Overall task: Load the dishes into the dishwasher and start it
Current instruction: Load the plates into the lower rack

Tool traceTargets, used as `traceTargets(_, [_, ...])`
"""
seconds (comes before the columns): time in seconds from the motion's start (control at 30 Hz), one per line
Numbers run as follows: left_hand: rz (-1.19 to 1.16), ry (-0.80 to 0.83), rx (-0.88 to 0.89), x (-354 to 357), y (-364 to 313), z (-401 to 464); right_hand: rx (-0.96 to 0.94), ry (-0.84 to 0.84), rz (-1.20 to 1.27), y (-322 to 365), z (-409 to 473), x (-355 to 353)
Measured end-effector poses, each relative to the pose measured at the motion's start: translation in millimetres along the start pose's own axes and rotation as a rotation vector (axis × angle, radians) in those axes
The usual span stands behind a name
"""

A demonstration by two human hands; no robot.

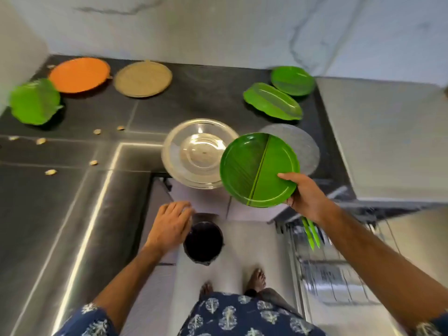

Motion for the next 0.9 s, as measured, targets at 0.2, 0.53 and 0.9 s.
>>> traceTargets(0.2, [-0.090, 0.388, 0.261, 86.6, -101.9, 36.1, -0.031, -0.150, 0.035, -56.8, -65.6, -136.9])
traceTargets(0.53, [-0.139, 0.769, 0.334, 280.8, -329.5, 131.9, 0.239, -0.439, -0.456, -203.3, -98.9, -417.0])
traceTargets(0.9, [0.087, 0.729, 0.483, 526.3, -406.1, 232.4, 0.052, -0.578, -0.857, -298.2, 96.6, -589.4])
Point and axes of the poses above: each hand's wrist, its own z-axis towards the middle knuckle, its own x-axis out of the palm, y = z × x, the point moved 4 cm from there along z, towards the middle knuckle, and after that the axes turned 10 degrees about -z, right-handed, at the moved point
